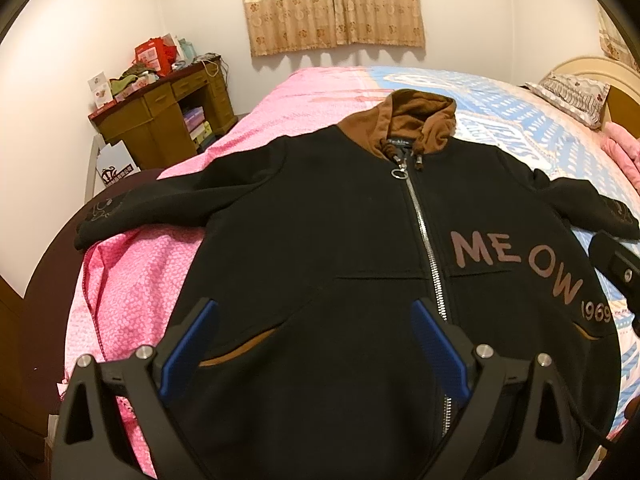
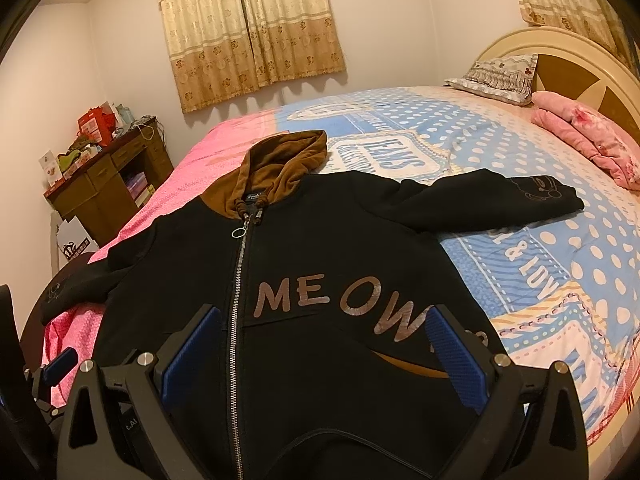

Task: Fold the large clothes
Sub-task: 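Grasp the hoodie sleeve cuff with the right gripper and lift it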

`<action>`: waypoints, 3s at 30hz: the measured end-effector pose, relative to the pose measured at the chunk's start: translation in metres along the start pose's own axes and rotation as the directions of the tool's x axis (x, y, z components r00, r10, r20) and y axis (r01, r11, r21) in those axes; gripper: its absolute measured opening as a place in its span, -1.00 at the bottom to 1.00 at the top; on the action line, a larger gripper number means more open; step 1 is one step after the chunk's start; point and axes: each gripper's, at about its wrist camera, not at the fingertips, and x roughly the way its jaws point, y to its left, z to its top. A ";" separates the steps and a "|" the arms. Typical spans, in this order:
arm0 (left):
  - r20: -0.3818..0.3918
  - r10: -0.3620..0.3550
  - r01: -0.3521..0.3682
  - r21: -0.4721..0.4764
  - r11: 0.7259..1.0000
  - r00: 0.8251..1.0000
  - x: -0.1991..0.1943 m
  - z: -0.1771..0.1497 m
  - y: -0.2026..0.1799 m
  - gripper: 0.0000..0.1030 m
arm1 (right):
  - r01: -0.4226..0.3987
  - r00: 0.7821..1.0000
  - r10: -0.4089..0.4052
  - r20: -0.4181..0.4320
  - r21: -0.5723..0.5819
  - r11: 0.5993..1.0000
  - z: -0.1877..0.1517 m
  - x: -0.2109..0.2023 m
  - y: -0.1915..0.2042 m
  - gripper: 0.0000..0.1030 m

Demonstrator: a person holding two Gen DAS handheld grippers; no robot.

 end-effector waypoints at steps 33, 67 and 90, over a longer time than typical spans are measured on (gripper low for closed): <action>-0.037 0.063 -0.067 -0.130 0.989 0.997 0.129 0.020 0.047 1.00 | 0.023 0.996 -0.089 0.029 0.845 0.534 0.065 0.121 -0.462 0.00; -0.007 -0.074 0.071 -0.207 0.976 0.997 0.131 0.016 0.067 1.00 | -0.200 0.950 0.264 0.166 -0.326 0.924 0.161 0.107 0.060 -0.62; 0.036 -0.133 0.138 -0.235 0.962 0.990 0.130 0.015 0.075 1.00 | -0.231 0.966 0.207 -0.153 -0.163 0.959 0.122 0.211 -0.005 0.55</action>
